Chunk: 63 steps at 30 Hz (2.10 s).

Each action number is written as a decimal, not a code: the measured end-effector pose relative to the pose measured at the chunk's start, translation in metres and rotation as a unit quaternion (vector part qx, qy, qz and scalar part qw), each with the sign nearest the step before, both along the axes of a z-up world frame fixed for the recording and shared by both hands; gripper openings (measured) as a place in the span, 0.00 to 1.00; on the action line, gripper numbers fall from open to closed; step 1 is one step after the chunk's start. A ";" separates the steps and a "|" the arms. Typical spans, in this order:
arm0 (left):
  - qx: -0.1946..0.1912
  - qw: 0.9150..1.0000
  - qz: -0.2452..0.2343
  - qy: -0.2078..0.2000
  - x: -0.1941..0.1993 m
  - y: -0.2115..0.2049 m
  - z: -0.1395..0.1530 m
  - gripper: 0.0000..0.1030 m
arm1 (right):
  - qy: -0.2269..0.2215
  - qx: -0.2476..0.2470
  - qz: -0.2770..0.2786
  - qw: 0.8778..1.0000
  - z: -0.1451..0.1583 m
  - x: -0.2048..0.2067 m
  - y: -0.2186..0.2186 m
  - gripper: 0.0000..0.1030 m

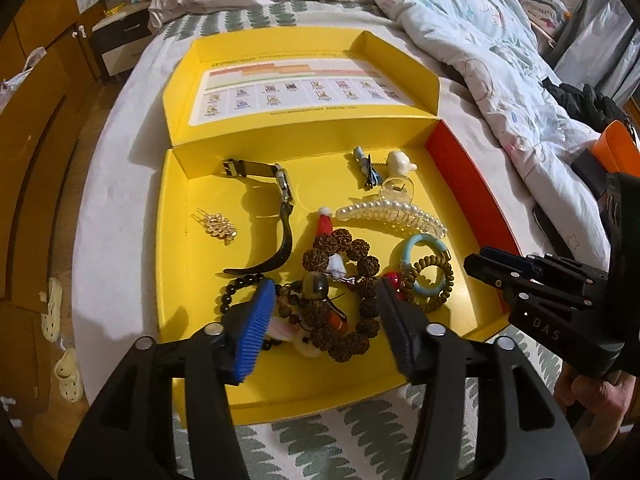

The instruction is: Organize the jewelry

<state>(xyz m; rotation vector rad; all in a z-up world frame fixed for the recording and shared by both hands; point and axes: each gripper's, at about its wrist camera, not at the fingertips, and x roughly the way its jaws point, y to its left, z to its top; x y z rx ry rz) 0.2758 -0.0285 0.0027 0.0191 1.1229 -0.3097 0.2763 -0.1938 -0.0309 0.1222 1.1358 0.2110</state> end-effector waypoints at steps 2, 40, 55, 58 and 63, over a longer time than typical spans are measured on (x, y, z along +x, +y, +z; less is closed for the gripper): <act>0.003 1.000 0.006 -0.008 -0.006 0.003 0.004 0.53 | -0.012 0.000 -0.007 1.000 0.006 -0.004 -0.002 0.47; 0.092 0.954 0.162 -0.233 -0.168 -0.003 0.039 0.94 | -0.112 -0.068 -0.016 0.991 0.024 -0.135 -0.001 0.92; 0.107 0.957 0.158 -0.218 -0.162 -0.001 0.032 0.94 | -0.119 -0.077 -0.010 0.990 0.016 -0.127 -0.001 0.92; 0.106 0.958 0.159 -0.213 -0.160 0.000 0.030 0.94 | -0.118 -0.080 -0.007 0.990 0.014 -0.126 -0.001 0.92; 0.110 0.961 0.151 -0.206 -0.157 -0.003 0.027 0.95 | -0.114 -0.078 -0.009 0.990 0.011 -0.124 -0.004 0.92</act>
